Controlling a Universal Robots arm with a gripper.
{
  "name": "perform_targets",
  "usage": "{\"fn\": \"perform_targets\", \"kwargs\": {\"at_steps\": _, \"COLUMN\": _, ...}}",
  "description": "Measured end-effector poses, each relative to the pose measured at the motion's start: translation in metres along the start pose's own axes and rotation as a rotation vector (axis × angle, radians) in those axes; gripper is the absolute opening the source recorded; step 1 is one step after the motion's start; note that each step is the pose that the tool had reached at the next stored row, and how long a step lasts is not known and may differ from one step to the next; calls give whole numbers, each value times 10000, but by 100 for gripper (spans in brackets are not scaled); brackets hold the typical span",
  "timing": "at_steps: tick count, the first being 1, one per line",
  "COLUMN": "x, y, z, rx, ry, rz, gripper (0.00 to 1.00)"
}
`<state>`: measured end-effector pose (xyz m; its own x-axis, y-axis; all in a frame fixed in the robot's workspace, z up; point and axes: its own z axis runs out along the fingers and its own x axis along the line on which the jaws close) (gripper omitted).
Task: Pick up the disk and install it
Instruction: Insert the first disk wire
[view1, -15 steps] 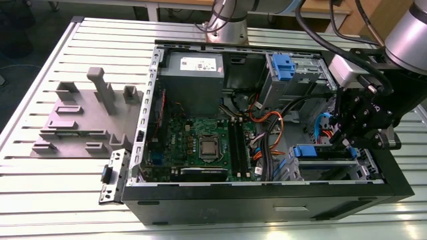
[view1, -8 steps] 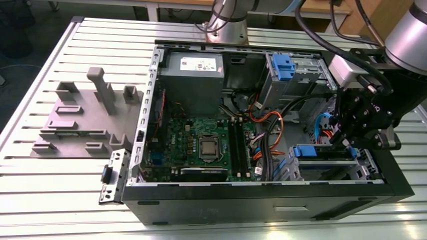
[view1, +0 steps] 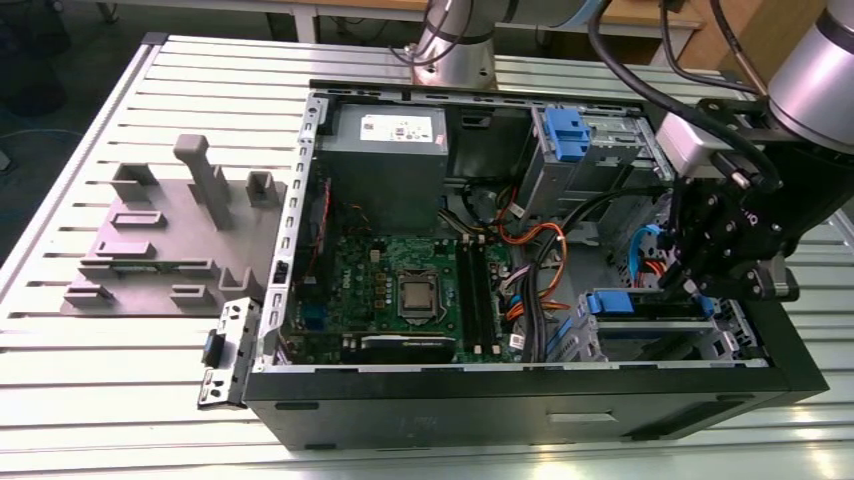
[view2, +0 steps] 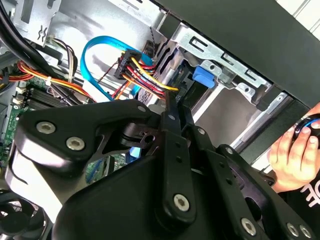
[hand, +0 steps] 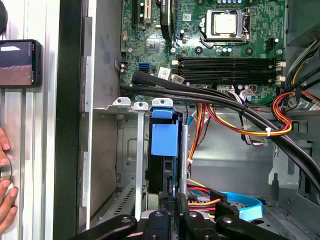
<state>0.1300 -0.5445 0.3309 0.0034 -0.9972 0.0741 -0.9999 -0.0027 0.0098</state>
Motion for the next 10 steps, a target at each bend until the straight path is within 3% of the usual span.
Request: {"fn": "perform_targets", "kwargs": {"at_steps": 10, "x": 0, "y": 0, "z": 31, "rx": -4, "ry": -27, "rz": 38, "gripper": 18}}
